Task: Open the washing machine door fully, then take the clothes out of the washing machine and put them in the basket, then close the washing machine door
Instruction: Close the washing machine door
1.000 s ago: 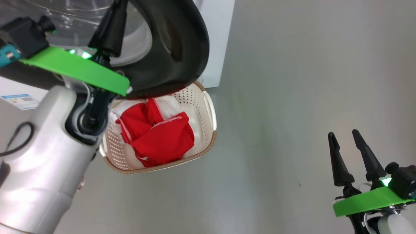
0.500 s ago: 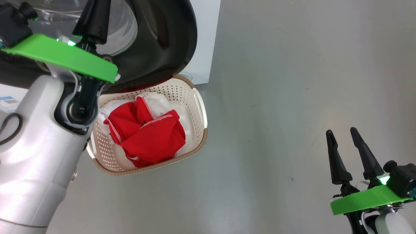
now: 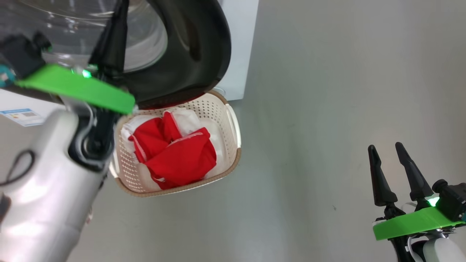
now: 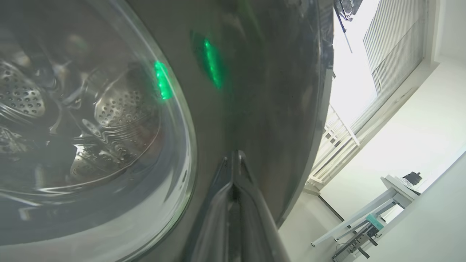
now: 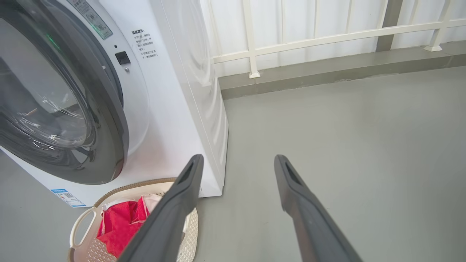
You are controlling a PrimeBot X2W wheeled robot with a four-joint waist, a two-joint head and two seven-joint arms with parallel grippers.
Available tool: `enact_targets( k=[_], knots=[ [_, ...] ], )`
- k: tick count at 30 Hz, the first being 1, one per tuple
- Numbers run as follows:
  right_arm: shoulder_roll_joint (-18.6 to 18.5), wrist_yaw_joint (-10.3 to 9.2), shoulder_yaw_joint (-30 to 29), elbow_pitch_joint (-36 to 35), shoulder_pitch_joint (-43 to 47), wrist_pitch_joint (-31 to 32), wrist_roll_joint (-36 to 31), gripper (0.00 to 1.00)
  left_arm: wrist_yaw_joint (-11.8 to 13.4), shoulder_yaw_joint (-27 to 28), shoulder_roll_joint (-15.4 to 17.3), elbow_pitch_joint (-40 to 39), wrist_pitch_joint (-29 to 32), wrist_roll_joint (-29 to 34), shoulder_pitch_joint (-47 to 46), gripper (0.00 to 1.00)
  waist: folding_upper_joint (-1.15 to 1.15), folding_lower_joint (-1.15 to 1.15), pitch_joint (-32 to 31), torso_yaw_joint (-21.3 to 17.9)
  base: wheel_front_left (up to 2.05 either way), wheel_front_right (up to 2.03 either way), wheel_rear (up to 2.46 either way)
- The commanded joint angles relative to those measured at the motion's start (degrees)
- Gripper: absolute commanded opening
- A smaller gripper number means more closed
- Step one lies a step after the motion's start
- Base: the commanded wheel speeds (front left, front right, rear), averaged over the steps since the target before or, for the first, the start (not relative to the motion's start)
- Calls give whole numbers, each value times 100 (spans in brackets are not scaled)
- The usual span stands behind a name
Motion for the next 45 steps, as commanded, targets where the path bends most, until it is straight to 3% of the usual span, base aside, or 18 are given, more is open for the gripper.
enact_targets(
  k=[1,16,18,24,36,41,45],
  knots=[
    [-130,36,75,-129,-10,-37,-68,100,-37,237,163,-174,-45,32,119,0,0,0,-97,105,0,0,0],
    [-318,36,52,-113,226,-37,-87,100,-37,955,-87,-301,-45,388,1705,0,0,0,-528,565,0,0,0],
    [-340,36,46,-108,269,-37,-89,100,-37,1035,-108,-301,-45,446,1934,10,0,0,-597,621,0,0,0],
    [-398,36,50,-100,378,-37,-87,100,-37,1249,-132,-340,-45,675,2522,26,0,0,-753,754,0,0,0],
    [-436,36,93,-76,570,-37,-71,100,-37,1751,-132,-565,-45,1298,3593,50,0,0,-986,849,0,0,0],
    [-446,36,128,-57,646,-37,-64,100,-37,1951,-142,-703,-45,1664,3943,79,0,0,-1072,855,0,0,0],
    [-450,36,138,-54,695,-37,-60,100,-37,2128,-173,-851,-45,2027,4191,94,0,0,-1132,853,0,0,0]
  ],
)
